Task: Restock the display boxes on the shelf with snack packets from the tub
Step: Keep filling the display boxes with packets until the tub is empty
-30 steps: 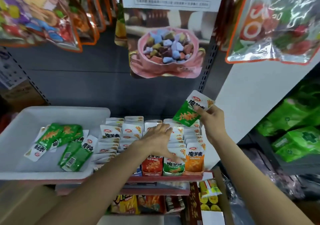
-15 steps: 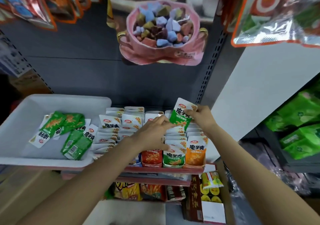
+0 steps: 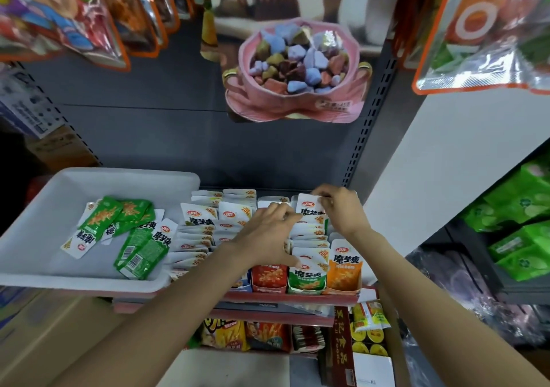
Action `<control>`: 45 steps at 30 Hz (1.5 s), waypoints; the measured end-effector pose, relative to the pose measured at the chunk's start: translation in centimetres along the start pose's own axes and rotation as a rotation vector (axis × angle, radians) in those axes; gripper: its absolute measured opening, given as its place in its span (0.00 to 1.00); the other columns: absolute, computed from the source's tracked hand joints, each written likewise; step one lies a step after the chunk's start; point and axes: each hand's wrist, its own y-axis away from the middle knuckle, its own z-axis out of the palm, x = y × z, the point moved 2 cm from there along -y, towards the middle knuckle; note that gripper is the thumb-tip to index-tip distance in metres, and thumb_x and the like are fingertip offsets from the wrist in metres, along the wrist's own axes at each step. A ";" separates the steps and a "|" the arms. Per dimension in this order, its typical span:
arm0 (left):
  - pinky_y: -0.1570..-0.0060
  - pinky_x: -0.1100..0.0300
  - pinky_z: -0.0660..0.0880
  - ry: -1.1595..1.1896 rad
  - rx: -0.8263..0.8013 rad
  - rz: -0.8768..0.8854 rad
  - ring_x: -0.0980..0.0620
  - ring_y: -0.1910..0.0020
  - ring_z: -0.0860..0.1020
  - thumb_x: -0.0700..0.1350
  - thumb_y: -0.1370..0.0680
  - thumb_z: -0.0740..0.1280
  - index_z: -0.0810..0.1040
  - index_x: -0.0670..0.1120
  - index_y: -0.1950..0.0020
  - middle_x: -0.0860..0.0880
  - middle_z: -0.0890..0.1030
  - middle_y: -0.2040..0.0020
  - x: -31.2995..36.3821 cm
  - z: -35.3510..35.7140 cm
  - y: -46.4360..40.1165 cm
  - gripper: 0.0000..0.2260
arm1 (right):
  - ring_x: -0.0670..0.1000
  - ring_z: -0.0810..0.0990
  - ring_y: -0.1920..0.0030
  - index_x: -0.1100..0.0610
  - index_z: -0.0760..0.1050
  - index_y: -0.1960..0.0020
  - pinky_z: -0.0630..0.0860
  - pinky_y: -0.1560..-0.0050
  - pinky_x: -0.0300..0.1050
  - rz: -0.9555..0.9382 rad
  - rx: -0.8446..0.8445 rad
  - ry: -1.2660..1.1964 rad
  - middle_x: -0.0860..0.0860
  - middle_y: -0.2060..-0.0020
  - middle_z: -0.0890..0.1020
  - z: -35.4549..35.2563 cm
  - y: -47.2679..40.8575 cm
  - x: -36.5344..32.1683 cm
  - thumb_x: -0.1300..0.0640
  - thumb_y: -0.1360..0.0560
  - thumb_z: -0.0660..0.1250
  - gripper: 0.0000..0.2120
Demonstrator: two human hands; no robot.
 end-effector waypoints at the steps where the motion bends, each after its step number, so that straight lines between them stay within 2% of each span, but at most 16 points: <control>1: 0.32 0.52 0.57 -0.009 0.000 0.000 0.49 0.30 0.58 0.63 0.30 0.69 0.55 0.50 0.24 0.49 0.60 0.29 0.1 0.0 0.0 0.41 | 0.54 0.80 0.50 0.59 0.79 0.46 0.69 0.52 0.39 -0.003 -0.004 0.021 0.54 0.50 0.83 0.1 0.0 0.0 0.66 0.23 0.60 0.11; 4: 0.32 0.52 0.57 -0.003 -0.006 -0.008 0.49 0.31 0.58 0.63 0.31 0.69 0.56 0.49 0.24 0.48 0.61 0.29 0.1 0.1 0.0 0.41 | 0.55 0.80 0.50 0.58 0.80 0.47 0.73 0.51 0.42 0.008 -0.099 0.073 0.55 0.50 0.83 0.9 -0.1 -0.3 0.66 0.23 0.60 0.11; 6: 0.32 0.52 0.57 0.007 -0.021 -0.008 0.49 0.30 0.58 0.63 0.31 0.69 0.55 0.48 0.24 0.48 0.60 0.29 0.1 0.1 0.1 0.42 | 0.56 0.80 0.51 0.58 0.79 0.48 0.72 0.55 0.42 0.031 -0.146 0.119 0.56 0.51 0.83 1.1 -0.1 -0.7 0.67 0.23 0.59 0.12; 13: 0.31 0.54 0.56 0.109 0.041 0.037 0.51 0.30 0.57 0.61 0.30 0.69 0.57 0.51 0.24 0.51 0.60 0.28 -1.3 -1.0 2.8 0.39 | 0.58 0.75 0.42 0.59 0.77 0.39 0.68 0.43 0.43 0.012 -0.010 0.060 0.58 0.42 0.76 1.0 0.6 -4.9 0.65 0.23 0.59 0.15; 16: 0.33 0.57 0.60 0.183 0.197 0.039 0.54 0.33 0.62 0.54 0.25 0.65 0.65 0.51 0.28 0.52 0.67 0.32 -3.5 -1.7 4.8 0.26 | 0.57 0.76 0.43 0.59 0.78 0.41 0.68 0.43 0.43 -0.024 0.003 -0.016 0.58 0.44 0.78 1.9 0.5 -8.5 0.66 0.24 0.61 0.14; 19: 0.38 0.58 0.65 0.304 0.397 -0.059 0.52 0.39 0.70 0.46 0.22 0.62 0.72 0.48 0.35 0.51 0.74 0.39 -7.5 -2.0 7.5 0.15 | 0.56 0.77 0.45 0.61 0.79 0.43 0.70 0.44 0.42 -0.085 -0.047 -0.077 0.58 0.45 0.79 3.8 0.1 -13.0 0.68 0.25 0.61 0.13; 22: 0.48 0.52 0.74 0.517 0.589 -0.258 0.49 0.49 0.77 0.41 0.24 0.63 0.75 0.45 0.42 0.49 0.79 0.50 -13.1 -1.4 10.6 0.11 | 0.55 0.77 0.45 0.61 0.78 0.42 0.68 0.45 0.37 -0.125 -0.119 -0.132 0.58 0.45 0.78 7.0 -0.3 -18.0 0.67 0.24 0.60 0.13; 24: 0.52 0.53 0.76 0.582 0.646 -0.382 0.48 0.51 0.77 0.42 0.25 0.61 0.76 0.44 0.44 0.48 0.80 0.52 -16.9 -0.8 12.6 0.11 | 0.56 0.77 0.45 0.61 0.78 0.42 0.66 0.46 0.32 -0.150 -0.147 -0.159 0.58 0.45 0.77 9.7 -0.9 -21.3 0.68 0.24 0.61 0.14; 27: 0.55 0.58 0.70 0.565 0.559 -0.531 0.45 0.50 0.77 0.39 0.23 0.61 0.76 0.42 0.45 0.45 0.79 0.49 -22.1 0.7 14.6 0.08 | 0.59 0.76 0.42 0.63 0.76 0.41 0.69 0.38 0.44 -0.179 -0.228 -0.138 0.60 0.41 0.75 14.3 -2.0 -25.6 0.68 0.26 0.60 0.16; 30: 0.54 0.58 0.72 0.498 0.300 -0.644 0.44 0.49 0.78 0.39 0.23 0.62 0.77 0.40 0.45 0.43 0.79 0.49 -27.2 3.6 15.3 0.08 | 0.59 0.73 0.37 0.63 0.72 0.37 0.65 0.37 0.48 -0.107 -0.376 -0.009 0.60 0.36 0.73 19.3 -2.9 -28.5 0.62 0.23 0.60 0.15; 33: 0.51 0.56 0.74 0.432 0.069 -0.649 0.45 0.46 0.78 0.44 0.23 0.64 0.78 0.40 0.43 0.42 0.80 0.46 -30.5 6.0 15.6 0.11 | 0.61 0.72 0.37 0.63 0.68 0.34 0.70 0.40 0.50 0.012 -0.517 0.069 0.62 0.38 0.73 24.1 -3.5 -29.1 0.61 0.23 0.61 0.18; 36: 0.59 0.64 0.67 0.406 -0.045 -0.554 0.46 0.45 0.77 0.40 0.22 0.63 0.77 0.38 0.42 0.41 0.79 0.45 -31.5 7.2 15.7 0.11 | 0.59 0.75 0.43 0.63 0.69 0.38 0.71 0.44 0.50 0.129 -0.631 0.081 0.62 0.41 0.75 27.7 -3.0 -28.1 0.59 0.21 0.59 0.14; 38: 0.65 0.63 0.65 0.397 -0.121 -0.541 0.47 0.51 0.78 0.39 0.22 0.62 0.77 0.37 0.44 0.41 0.79 0.49 -31.6 7.9 15.6 0.10 | 0.52 0.72 0.49 0.63 0.71 0.38 0.70 0.47 0.48 0.187 -0.670 0.042 0.59 0.46 0.76 29.0 -2.2 -27.5 0.60 0.21 0.59 0.13; 40: 0.65 0.62 0.67 0.414 -0.192 -0.548 0.47 0.54 0.78 0.38 0.23 0.64 0.78 0.36 0.46 0.42 0.78 0.56 -31.6 8.5 15.4 0.09 | 0.50 0.67 0.51 0.65 0.71 0.36 0.68 0.49 0.44 0.238 -0.680 0.007 0.55 0.52 0.71 29.9 -1.8 -26.9 0.61 0.21 0.58 0.15; 43: 0.63 0.61 0.68 0.477 -0.242 -0.577 0.49 0.59 0.76 0.43 0.25 0.70 0.78 0.36 0.52 0.44 0.76 0.62 -31.4 8.8 15.3 0.10 | 0.54 0.72 0.51 0.68 0.72 0.40 0.72 0.41 0.52 0.331 -0.706 -0.008 0.61 0.50 0.75 30.3 -1.9 -26.3 0.63 0.19 0.53 0.14; 45: 0.67 0.64 0.65 0.554 -0.215 -0.607 0.50 0.61 0.75 0.45 0.28 0.73 0.78 0.35 0.56 0.42 0.76 0.62 -31.5 8.5 15.3 0.12 | 0.55 0.74 0.50 0.66 0.73 0.43 0.74 0.44 0.50 0.397 -0.679 -0.085 0.63 0.47 0.77 30.1 -2.2 -25.8 0.64 0.20 0.55 0.11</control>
